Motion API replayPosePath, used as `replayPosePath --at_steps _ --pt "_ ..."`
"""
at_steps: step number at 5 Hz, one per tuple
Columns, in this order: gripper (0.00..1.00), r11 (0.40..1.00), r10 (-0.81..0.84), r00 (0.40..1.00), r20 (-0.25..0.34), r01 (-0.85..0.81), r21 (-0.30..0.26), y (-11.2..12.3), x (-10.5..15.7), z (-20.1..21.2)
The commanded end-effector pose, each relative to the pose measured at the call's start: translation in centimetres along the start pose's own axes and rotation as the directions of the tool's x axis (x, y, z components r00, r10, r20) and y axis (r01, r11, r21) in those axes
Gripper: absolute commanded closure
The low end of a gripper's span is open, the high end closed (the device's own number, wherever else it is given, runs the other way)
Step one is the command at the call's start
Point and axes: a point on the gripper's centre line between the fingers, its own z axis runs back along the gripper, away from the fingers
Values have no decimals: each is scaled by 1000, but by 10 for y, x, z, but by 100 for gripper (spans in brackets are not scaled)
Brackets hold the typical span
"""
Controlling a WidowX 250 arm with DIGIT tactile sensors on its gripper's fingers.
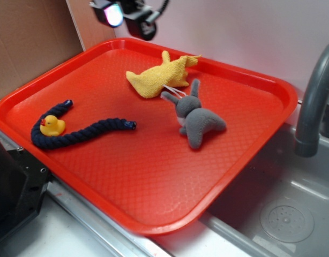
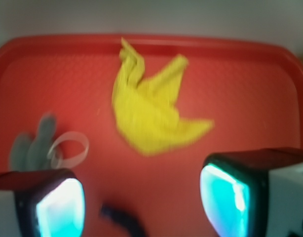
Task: Grab the yellow cloth.
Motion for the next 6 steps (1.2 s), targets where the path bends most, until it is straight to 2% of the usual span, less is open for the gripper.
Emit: replayPosePath --at_steps 1,2,3,4,5,6 --pt "0 999 -38 999 15 38 16 4 36 -43" --pt "0 990 -129 991 -25 128 -54 -5 47 -67" --pt "24 991 -134 988 -75 133 -22 -9 47 -83" --pt "100 993 -119 989 -88 120 7 -1 41 -73" --pt "100 993 -114 989 -99 115 10 5 33 -54" --pt "100 995 -72 993 -99 79 66 22 11 -32"
